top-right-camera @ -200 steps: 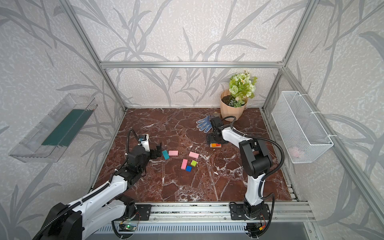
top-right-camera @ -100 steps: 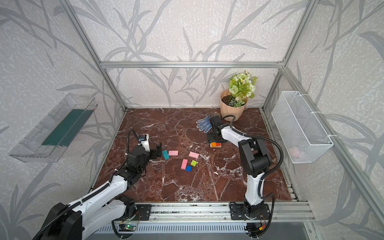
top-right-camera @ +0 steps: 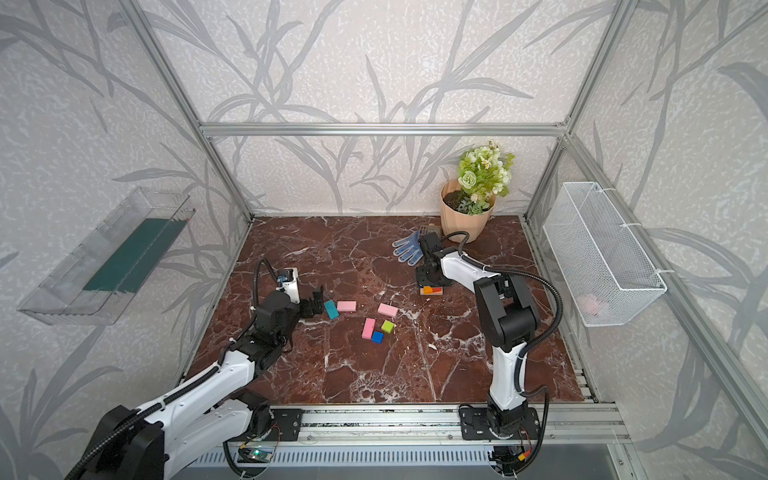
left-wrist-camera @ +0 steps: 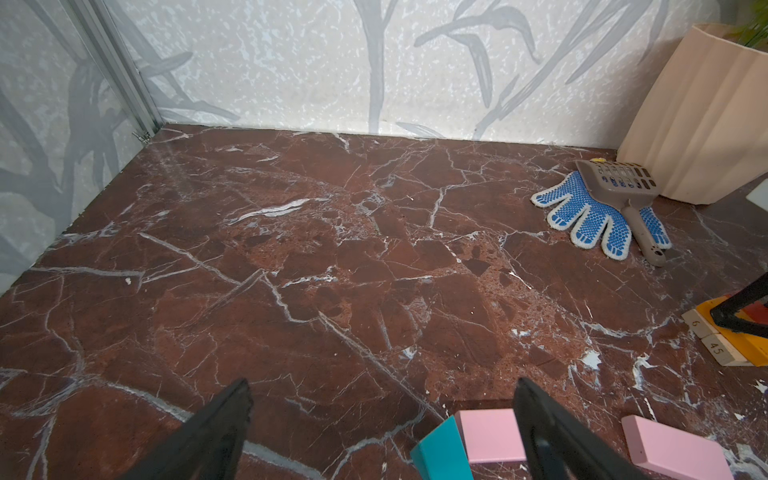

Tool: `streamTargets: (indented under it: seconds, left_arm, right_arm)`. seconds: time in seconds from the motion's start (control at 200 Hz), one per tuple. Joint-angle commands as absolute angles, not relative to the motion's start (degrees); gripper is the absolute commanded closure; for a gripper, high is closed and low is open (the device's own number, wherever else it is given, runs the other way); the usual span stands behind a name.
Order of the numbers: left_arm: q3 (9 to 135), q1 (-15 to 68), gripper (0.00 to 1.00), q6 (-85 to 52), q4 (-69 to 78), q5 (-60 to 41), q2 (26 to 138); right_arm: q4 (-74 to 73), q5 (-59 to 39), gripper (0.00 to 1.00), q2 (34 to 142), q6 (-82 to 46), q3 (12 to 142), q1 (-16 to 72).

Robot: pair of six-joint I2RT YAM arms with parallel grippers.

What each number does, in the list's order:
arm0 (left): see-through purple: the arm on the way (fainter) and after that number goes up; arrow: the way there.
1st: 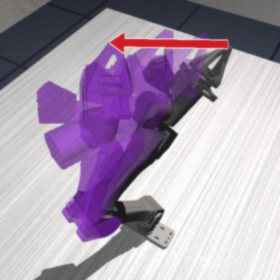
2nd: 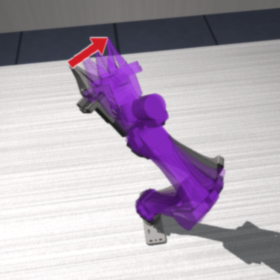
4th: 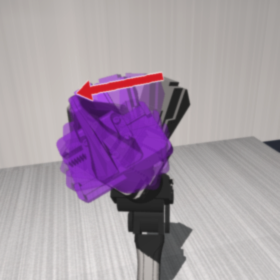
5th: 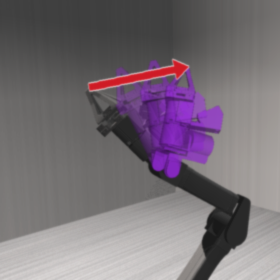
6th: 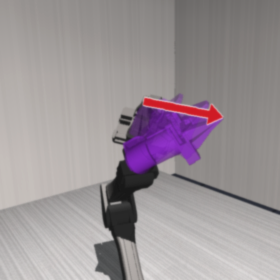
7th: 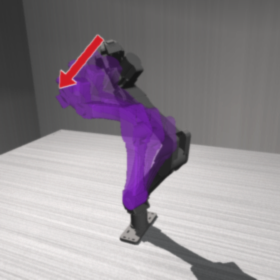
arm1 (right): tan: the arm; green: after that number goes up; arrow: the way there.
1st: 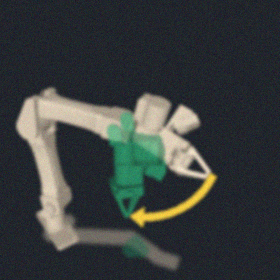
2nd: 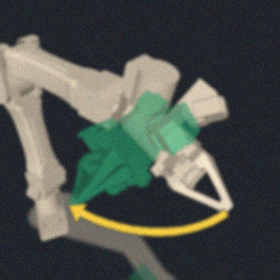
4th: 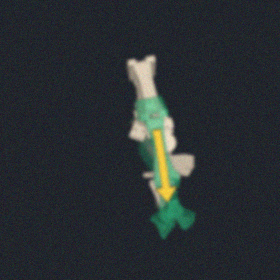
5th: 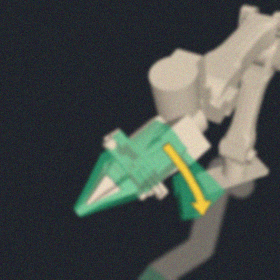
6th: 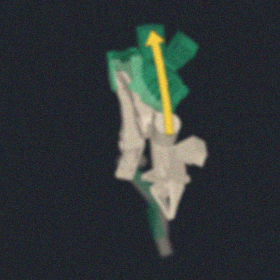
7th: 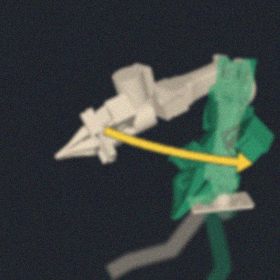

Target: Build the wood block tower

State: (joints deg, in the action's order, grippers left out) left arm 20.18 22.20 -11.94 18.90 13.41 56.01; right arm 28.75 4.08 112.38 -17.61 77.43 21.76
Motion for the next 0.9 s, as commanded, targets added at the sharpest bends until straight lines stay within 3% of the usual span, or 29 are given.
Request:
streamTargets:
  seconds: [0.0,0.895]
  left_arm:
    - [19.7,22.5,0.01,-11.1,19.9,13.6,55.7]
    - [19.7,22.5,0.01,-11.1,19.9,13.6,55.7]
  right_arm:
    - [30.3,4.8,0.32,113.4,-18.1,78.9,22.0]
    - [30.9,5.4,0.38,113.7,-19.0,79.1,21.9]
